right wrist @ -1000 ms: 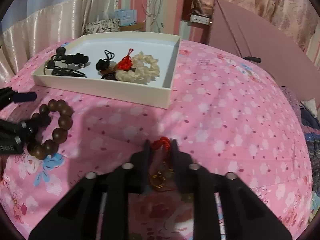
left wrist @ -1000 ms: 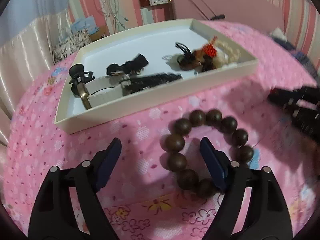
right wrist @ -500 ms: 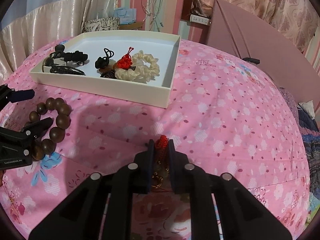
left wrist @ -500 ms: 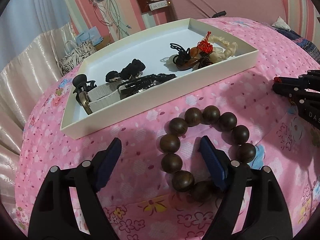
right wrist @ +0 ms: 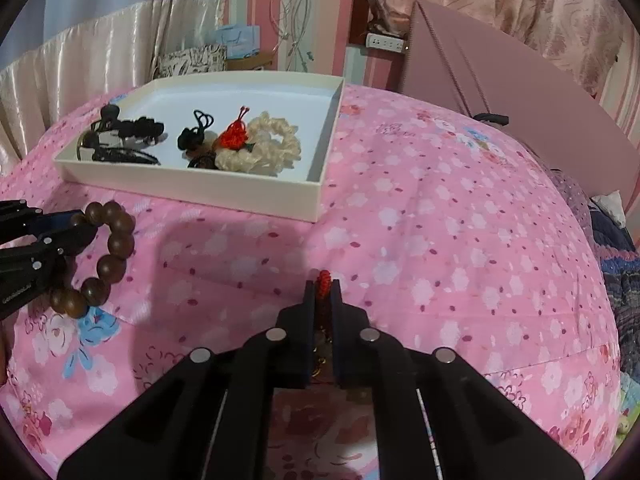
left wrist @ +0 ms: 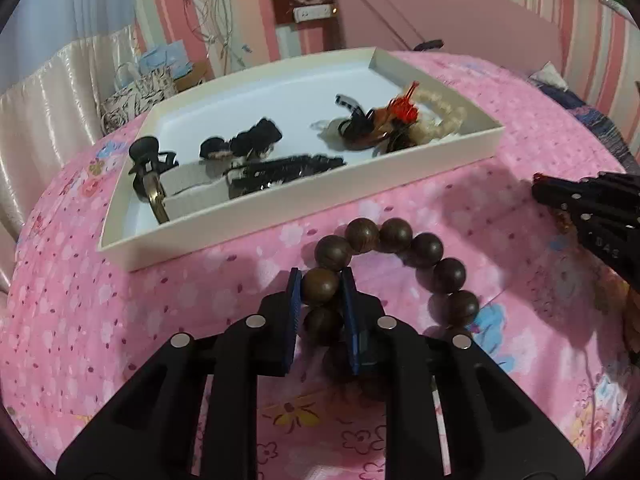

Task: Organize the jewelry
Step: 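Carry the bead bracelet with the left tool while the right tool carries the red cord into the tray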

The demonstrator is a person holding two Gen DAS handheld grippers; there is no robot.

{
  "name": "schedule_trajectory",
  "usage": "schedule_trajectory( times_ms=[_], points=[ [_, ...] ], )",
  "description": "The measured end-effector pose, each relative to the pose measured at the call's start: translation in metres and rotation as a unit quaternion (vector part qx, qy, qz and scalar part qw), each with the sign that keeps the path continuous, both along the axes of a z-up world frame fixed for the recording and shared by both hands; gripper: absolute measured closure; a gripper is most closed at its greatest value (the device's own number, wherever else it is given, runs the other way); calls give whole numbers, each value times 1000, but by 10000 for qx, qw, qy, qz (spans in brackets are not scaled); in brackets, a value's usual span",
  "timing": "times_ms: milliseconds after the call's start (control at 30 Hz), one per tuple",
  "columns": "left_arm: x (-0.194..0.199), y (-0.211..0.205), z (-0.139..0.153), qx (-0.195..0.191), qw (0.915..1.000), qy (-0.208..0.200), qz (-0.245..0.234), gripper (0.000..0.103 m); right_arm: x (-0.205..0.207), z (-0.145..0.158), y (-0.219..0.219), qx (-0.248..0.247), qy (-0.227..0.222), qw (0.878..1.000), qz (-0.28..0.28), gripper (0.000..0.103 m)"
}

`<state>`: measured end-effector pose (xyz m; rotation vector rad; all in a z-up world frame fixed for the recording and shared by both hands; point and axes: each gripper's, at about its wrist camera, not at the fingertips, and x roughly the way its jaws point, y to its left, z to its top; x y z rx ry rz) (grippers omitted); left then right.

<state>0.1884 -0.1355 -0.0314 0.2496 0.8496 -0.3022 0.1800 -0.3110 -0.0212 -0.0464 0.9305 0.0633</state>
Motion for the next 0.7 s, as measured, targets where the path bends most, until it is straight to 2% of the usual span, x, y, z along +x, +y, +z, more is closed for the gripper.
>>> schedule_trajectory(
  times_ms=[133,233,333,433,500,567,700],
  points=[
    [-5,9,20,-317,9992,-260,-6,85,-1,6,-15,472,-131,9987,-122,98],
    [-13,13,48,-158,9970,-751,134,85,-5,17,-26,990,-349,9942,-245,98],
    [-16,23,76,-291,9942,-1020,176,85,-8,45,-23,1362,-709,9880,-150,98],
    [-11,35,105,-408,9901,-1324,211,85,-1,78,-11,1534,-1016,9829,42,98],
    [-2,43,113,-464,9890,-1380,265,85,9,95,1,1634,-1160,9796,156,98],
    [12,53,123,-621,9872,-1427,334,85,21,102,9,1628,-1221,9788,233,98],
    [45,61,129,-667,9860,-1473,401,85,57,103,31,1651,-1195,9784,357,98]
  ],
)
